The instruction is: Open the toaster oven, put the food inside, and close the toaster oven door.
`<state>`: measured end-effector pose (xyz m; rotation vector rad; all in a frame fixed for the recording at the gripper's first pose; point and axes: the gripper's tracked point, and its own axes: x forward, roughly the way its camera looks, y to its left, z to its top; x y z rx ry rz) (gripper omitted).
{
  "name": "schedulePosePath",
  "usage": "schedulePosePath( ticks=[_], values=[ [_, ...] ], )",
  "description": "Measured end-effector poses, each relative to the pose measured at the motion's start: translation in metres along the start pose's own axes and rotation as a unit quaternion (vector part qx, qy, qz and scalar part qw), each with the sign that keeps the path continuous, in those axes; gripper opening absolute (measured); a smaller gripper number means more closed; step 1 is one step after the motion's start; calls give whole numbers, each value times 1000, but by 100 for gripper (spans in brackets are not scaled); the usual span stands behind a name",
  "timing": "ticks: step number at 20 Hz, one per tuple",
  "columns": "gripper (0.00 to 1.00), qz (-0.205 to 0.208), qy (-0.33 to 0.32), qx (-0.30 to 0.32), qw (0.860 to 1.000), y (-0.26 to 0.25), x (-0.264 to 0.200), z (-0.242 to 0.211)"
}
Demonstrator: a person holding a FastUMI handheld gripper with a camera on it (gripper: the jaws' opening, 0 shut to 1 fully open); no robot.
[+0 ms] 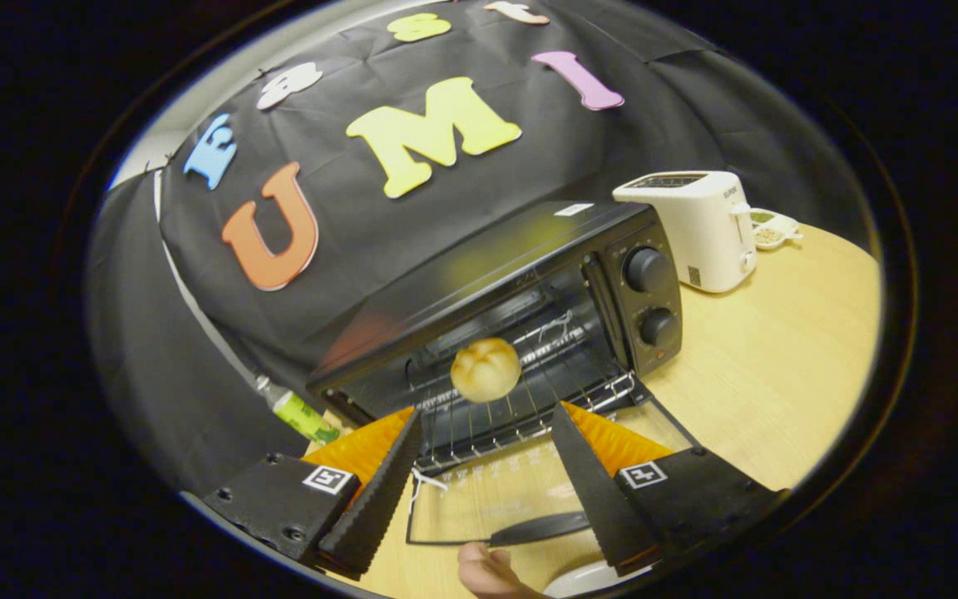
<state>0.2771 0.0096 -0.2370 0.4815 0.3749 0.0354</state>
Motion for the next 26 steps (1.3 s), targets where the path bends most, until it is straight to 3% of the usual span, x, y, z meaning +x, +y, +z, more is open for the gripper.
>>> schedulePosePath(
  ticks=[4, 9, 11, 21, 26],
  values=[
    [100, 5, 38, -20, 999, 3, -30, -25],
    [100, -44, 54, -165, 984, -16, -45, -49],
    [100, -47, 50, -189, 980, -15, -50, -56],
    [100, -69, 113, -195, 972, -31, -42, -115],
    [100, -83, 121, -190, 971, -41, -25, -120]
  ],
)
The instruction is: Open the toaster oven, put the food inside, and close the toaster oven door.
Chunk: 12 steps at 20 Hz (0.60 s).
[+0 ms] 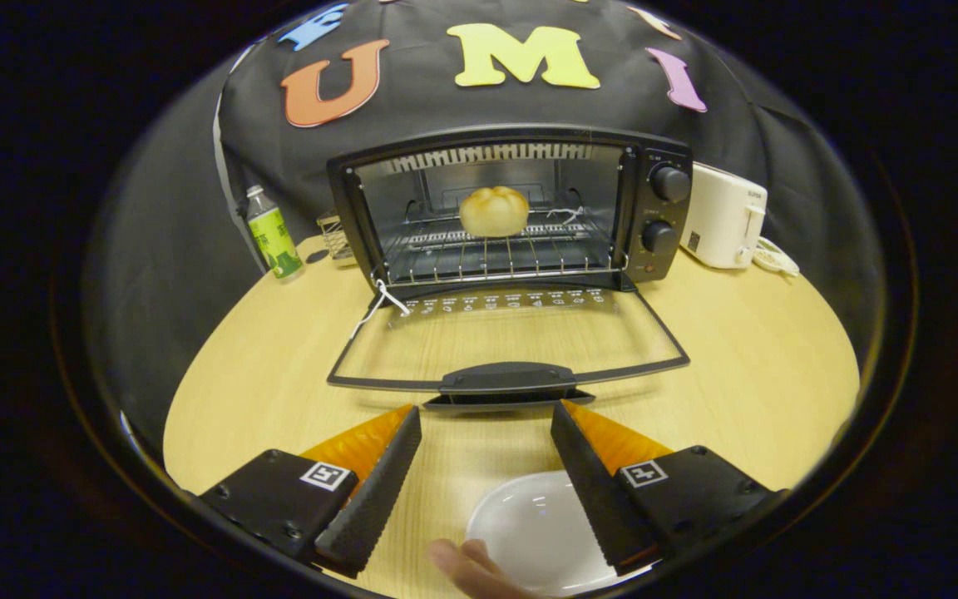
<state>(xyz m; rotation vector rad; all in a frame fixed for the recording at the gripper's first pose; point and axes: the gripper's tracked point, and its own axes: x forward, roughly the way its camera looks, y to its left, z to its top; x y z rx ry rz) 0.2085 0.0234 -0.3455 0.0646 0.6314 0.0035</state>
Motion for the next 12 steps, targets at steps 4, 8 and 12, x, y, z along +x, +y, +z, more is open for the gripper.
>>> schedulePosePath(
  ticks=[4, 8, 12],
  values=[
    [100, -6, -5, -5, 1000, 3, 8, 2],
    [100, -10, 5, -8, 1000, 4, 9, 3],
    [100, -9, -1, -9, 1000, 5, 4, 10]
  ],
)
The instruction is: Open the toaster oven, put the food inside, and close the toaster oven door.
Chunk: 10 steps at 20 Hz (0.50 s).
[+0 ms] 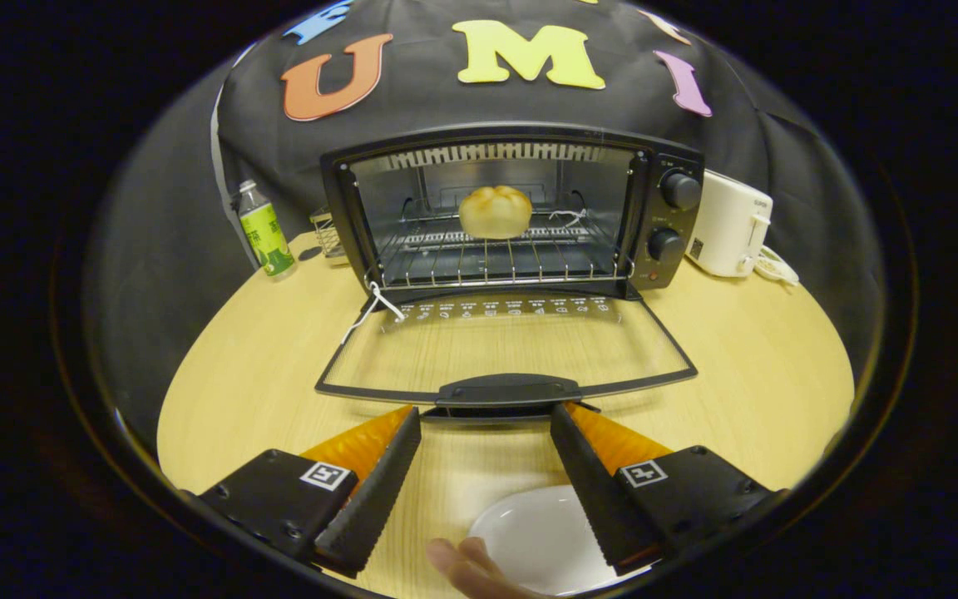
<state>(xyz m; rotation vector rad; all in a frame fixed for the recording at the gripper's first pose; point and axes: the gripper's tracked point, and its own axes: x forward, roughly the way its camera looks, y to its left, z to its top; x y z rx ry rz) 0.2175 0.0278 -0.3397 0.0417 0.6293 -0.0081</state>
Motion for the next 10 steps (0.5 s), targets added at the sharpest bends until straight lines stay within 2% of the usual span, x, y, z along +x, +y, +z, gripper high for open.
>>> schedulePosePath(
  ticks=[2, 7, 10],
  values=[
    [100, 6, -2, 8, 1000, 0, -4, 6],
    [100, 39, 16, 76, 996, 1, -14, 24],
    [100, 40, 9, 76, 996, 2, -20, 33]
  ],
)
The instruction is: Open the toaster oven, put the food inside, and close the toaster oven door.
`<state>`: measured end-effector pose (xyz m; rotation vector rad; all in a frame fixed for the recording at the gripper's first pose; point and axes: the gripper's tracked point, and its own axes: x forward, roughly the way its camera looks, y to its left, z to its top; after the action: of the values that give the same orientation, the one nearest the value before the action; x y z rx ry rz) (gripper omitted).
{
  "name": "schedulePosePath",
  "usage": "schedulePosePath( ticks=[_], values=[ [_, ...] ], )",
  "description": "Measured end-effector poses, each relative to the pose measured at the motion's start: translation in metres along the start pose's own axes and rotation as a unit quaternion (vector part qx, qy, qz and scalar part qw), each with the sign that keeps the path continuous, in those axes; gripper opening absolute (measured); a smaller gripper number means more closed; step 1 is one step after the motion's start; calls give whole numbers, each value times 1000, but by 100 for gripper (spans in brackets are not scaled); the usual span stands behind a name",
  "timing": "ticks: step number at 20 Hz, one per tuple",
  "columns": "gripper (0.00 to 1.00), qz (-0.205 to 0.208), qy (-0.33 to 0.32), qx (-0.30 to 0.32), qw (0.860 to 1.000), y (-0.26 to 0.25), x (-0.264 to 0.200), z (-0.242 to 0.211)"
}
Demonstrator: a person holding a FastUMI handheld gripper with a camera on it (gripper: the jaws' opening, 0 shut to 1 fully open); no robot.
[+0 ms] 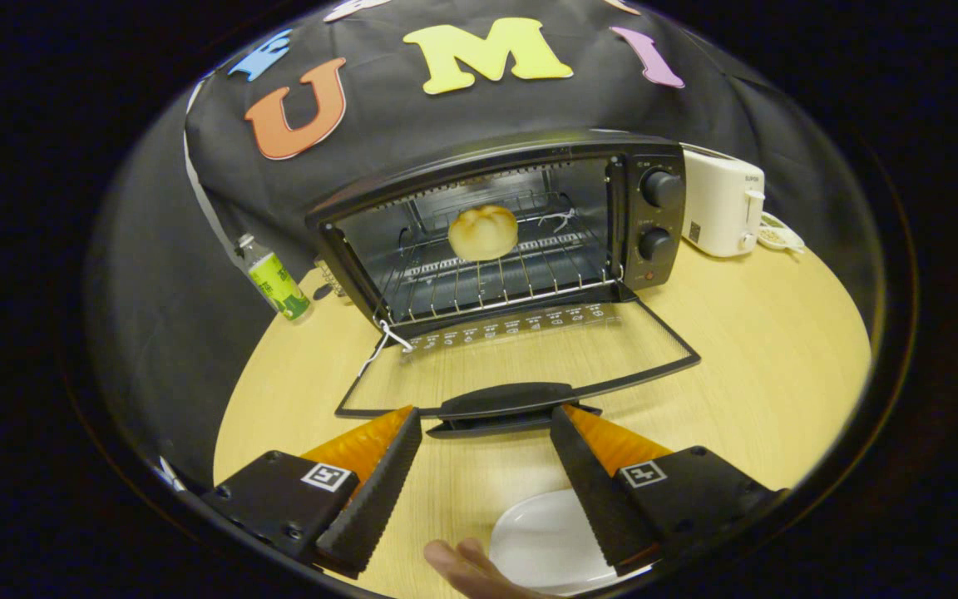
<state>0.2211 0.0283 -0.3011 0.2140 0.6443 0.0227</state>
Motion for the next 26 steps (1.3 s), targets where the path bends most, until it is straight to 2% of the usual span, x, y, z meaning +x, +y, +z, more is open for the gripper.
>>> schedulePosePath(
  ticks=[7, 15, 20, 22, 26],
  values=[
    [100, -11, -90, -78, 993, 13, -18, 45],
    [100, -10, -154, -83, 985, 24, -15, 98],
    [100, -4, -198, -110, 974, 30, -7, 123],
    [100, 17, -213, -97, 972, 32, -7, 130],
    [100, 31, -226, -67, 971, 26, -18, 132]
  ],
)
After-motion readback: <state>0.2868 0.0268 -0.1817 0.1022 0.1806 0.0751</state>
